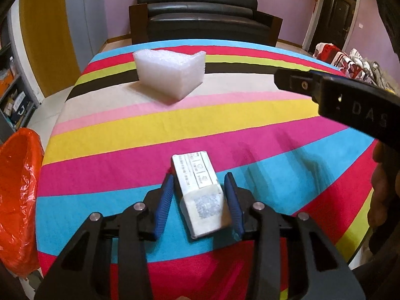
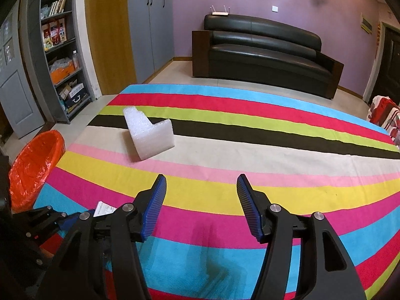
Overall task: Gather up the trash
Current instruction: 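Grasp the small white box with the left tool while the right tool grasps the white foam corner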
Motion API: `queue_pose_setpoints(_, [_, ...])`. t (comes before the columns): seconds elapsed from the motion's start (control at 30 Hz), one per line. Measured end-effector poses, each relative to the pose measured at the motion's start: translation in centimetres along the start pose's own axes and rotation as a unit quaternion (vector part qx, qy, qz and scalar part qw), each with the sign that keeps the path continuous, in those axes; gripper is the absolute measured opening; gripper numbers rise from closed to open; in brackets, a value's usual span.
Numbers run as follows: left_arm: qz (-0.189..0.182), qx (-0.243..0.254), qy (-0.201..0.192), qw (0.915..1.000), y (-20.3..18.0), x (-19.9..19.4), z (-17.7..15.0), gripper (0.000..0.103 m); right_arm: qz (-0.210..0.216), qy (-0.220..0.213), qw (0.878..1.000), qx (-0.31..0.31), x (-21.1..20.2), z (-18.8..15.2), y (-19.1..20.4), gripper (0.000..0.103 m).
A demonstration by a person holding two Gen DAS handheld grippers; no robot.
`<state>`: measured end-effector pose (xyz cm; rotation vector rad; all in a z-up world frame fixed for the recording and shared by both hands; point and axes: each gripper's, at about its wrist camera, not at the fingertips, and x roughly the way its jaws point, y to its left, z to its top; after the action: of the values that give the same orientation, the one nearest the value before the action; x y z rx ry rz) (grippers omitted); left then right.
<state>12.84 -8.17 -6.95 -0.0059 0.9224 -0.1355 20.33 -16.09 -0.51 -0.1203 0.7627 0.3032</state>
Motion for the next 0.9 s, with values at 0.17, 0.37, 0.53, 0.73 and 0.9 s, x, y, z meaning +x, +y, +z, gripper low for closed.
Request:
queue_pose_setpoints(0.17, [0.003,0.003,0.000,1.0000,0.0,-0.1,0.1,0.033,0.006,-0.004,1.000,0.006,0.3,0.6,0.4,0.057])
queue_pose_setpoints(0.37, [0.001,-0.017,-0.008,0.9998,1.5,-0.6,0.7,0.033,0.021,-0.018,1.000,0.008,0.6,1.8,1.2,0.061])
queue_pose_setpoints(0.53, [0.007,-0.050,-0.019,0.9986,3.8,-1.4,1.4,0.033,0.030,-0.019,0.999,0.010,1.8,2.6,1.7,0.062])
queue_pose_setpoints(0.73, [0.020,-0.077,-0.035,0.9962,6.4,-2.3,2.4,0.033,0.039,-0.025,0.999,-0.001,3.6,4.2,2.8,0.071])
queue_pose_setpoints(0.9, [0.026,-0.098,-0.045,0.9938,8.7,-3.0,2.9,0.033,0.049,-0.027,0.998,-0.013,4.9,5.0,4.2,0.076])
